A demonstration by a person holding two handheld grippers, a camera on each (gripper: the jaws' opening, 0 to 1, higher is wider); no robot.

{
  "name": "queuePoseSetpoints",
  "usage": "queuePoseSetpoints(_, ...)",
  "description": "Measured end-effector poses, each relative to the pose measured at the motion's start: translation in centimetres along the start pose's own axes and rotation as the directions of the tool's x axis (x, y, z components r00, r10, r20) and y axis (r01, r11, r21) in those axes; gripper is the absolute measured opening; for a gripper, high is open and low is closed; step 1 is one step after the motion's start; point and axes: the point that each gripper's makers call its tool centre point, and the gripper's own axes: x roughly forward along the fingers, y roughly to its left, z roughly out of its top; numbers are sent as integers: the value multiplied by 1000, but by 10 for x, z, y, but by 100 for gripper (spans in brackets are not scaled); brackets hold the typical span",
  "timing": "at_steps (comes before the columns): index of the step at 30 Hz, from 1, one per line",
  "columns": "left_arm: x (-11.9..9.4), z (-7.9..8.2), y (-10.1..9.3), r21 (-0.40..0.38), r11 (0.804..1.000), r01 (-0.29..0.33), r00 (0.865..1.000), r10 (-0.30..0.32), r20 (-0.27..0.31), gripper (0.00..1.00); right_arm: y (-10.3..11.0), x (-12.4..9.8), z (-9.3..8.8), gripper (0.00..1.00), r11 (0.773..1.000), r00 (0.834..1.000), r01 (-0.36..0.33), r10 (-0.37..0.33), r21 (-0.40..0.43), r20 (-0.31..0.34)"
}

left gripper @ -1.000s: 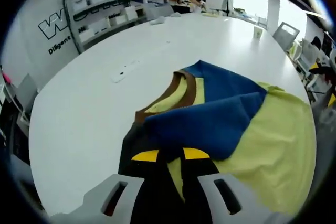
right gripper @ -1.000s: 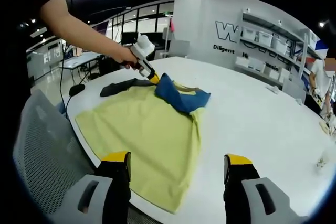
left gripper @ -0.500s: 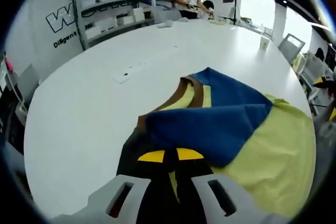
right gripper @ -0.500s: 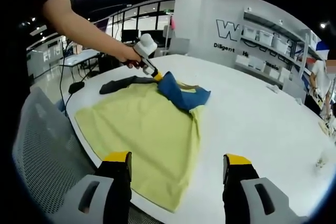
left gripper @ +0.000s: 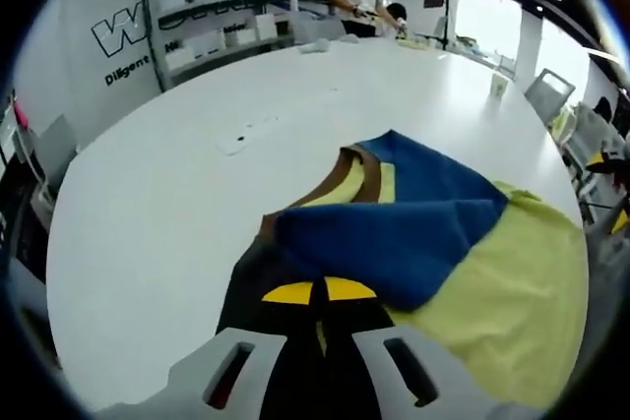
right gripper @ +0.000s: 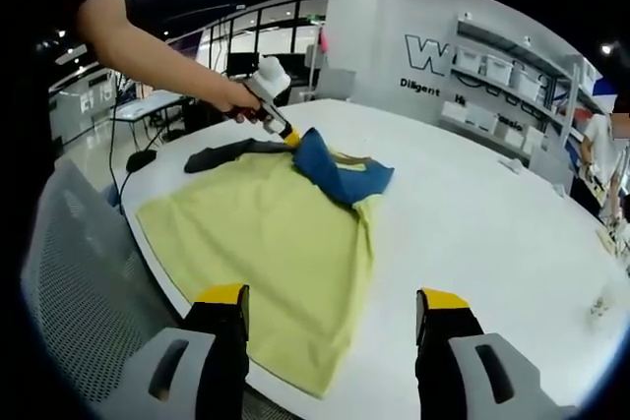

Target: Fold the garment on the visible template until the final outline fits inside the template.

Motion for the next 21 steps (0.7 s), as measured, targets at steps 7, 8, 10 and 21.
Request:
queuePoseSetpoints(7, -26, -11, 2, -8, 1000, -3, 999, 3, -32, 4, -2, -1, 5, 74, 1000, 999, 15, -15, -14, 33)
queuePoseSetpoints(8, -29, -12, 2, -7, 1000, -2, 999, 2, -38, 4, -2, -1, 5, 75, 1000, 999, 13, -13, -13, 33)
queuePoseSetpoints(10, -35, -16, 1, -10, 1000, 2, 999, -3, -52, 4, -1, -1, 6, 76, 1000, 999, 11, -10, -16, 36)
queuePoseSetpoints(21, -77, -15, -7, -5, 998, 60, 994, -60, -93, 4, 0, -1, 5, 75, 1000, 999, 6, -6, -19, 31)
